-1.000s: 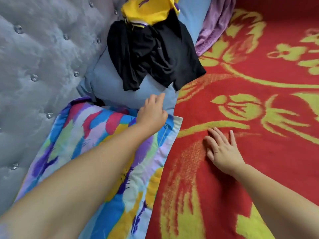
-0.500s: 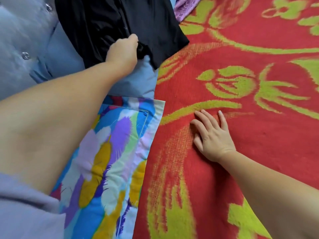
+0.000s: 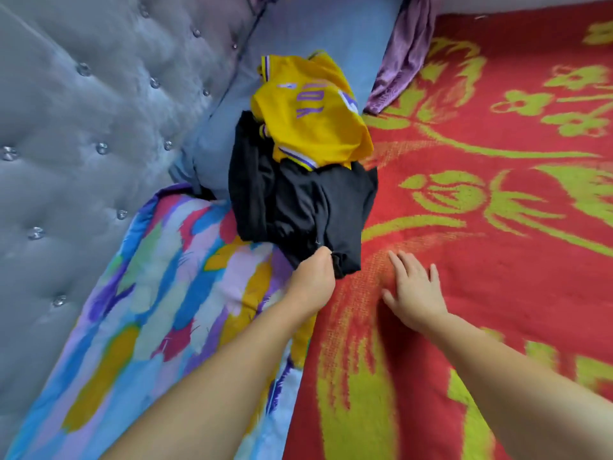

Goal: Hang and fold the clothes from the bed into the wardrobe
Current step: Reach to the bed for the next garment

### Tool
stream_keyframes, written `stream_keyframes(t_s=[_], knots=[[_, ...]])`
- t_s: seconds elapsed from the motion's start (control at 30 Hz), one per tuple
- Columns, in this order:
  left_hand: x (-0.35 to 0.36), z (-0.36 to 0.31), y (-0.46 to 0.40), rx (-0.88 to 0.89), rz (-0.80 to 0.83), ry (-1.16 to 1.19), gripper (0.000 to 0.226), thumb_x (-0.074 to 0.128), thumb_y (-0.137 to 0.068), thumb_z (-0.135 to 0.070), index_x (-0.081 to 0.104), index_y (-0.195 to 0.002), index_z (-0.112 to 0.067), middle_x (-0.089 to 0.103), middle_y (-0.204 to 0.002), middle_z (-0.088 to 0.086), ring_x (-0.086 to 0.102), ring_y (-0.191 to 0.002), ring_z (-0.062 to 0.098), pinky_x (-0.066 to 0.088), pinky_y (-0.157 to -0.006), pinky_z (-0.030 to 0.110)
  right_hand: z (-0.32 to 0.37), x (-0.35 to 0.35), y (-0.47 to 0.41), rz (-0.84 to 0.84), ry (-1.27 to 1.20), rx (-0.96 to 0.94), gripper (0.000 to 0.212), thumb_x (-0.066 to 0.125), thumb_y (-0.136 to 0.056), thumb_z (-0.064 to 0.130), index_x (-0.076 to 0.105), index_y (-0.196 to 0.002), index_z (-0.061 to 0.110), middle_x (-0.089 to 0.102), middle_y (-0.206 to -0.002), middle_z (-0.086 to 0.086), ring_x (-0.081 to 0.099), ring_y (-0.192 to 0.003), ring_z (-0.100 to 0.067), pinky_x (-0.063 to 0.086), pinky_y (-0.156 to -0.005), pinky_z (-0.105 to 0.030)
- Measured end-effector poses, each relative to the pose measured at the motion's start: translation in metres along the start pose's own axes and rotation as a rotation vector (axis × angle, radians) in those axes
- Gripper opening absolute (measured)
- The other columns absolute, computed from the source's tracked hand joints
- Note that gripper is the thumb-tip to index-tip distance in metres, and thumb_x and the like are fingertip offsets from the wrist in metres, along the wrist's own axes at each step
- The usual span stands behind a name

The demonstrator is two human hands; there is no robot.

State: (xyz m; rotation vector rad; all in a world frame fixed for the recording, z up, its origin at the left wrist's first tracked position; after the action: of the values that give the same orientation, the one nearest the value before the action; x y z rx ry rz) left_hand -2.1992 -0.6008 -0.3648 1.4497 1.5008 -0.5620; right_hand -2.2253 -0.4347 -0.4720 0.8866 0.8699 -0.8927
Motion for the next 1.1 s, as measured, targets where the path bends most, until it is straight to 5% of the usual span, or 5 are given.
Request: stream_keyframes(t_s=[0.1, 0.27, 0.53, 0.67, 1.1], knots=[[0.002, -0.016, 0.068, 0.074, 0.087, 0.041, 0.033, 0.034, -0.100, -0.001, 0.034, -0.071, -0.018, 0.056, -0.086, 0.026, 0.056, -0.090, 0.041, 0.030, -0.069, 0.035, 0.056, -0.020, 0.048, 0.040, -0.215, -0.129, 0.092, 0.064, -0.088, 0.030, -0.002, -0.153, 0.033, 0.010, -0.160, -0.002, 0.029, -0.140, -0.025, 0.033, -0.109, -0.040], [-0.071, -0.076, 0.169, 0.238, 0.049, 0.190, 0.021, 0.035, -0.101, -0.009, 0.054, -0.093, -0.004, 0.053, -0.075, 0.004, 0.049, -0.077, 0.025, 0.030, -0.069, 0.029, 0.115, -0.117, 0.140, -0.154, -0.336, -0.213, 0.036, 0.055, -0.085, 0.008, 0.062, -0.119, 0.019, 0.062, -0.118, -0.006, 0.057, -0.110, -0.029, 0.043, -0.080, -0.035], [-0.208, -0.188, 0.273, 0.386, -0.103, 0.621, 0.020, 0.040, -0.101, -0.008, 0.050, -0.084, -0.007, 0.045, -0.071, 0.000, 0.042, -0.076, 0.014, 0.032, -0.064, 0.022, 0.110, -0.317, 0.274, -0.334, -0.520, -0.007, 0.011, 0.053, -0.088, 0.005, 0.062, -0.093, 0.002, 0.068, -0.089, -0.015, 0.060, -0.082, -0.029, 0.045, -0.069, -0.038], [-0.191, -0.233, 0.309, 0.362, 0.186, 0.956, 0.023, 0.053, -0.094, -0.044, 0.056, -0.094, -0.021, 0.060, -0.084, -0.008, 0.058, -0.078, 0.004, 0.047, -0.073, 0.018, 0.098, -0.378, 0.331, -0.258, -0.676, 0.094, 0.018, 0.058, -0.090, 0.017, 0.068, -0.081, 0.006, 0.067, -0.068, -0.002, 0.062, -0.063, -0.015, 0.041, -0.056, -0.024], [-0.149, -0.386, 0.417, 0.576, 0.077, 0.828, 0.023, 0.043, -0.102, -0.022, 0.062, -0.090, -0.027, 0.064, -0.080, -0.012, 0.059, -0.072, -0.002, 0.043, -0.063, 0.014, -0.024, -0.496, 0.525, -0.222, -0.543, 0.106, 0.019, 0.059, -0.092, 0.032, 0.073, -0.083, 0.024, 0.059, -0.061, 0.007, 0.049, -0.051, -0.010, 0.034, -0.045, -0.018]])
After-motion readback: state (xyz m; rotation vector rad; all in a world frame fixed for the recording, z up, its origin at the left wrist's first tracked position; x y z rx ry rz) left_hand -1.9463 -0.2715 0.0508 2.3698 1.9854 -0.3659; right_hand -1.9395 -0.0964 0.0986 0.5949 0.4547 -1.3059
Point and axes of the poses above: each hand's wrist, its own y-axis away from the middle knuckle, its own x-axis out of the palm, z = x × y, the point moved 10 cm from there along -y, towards the middle knuckle
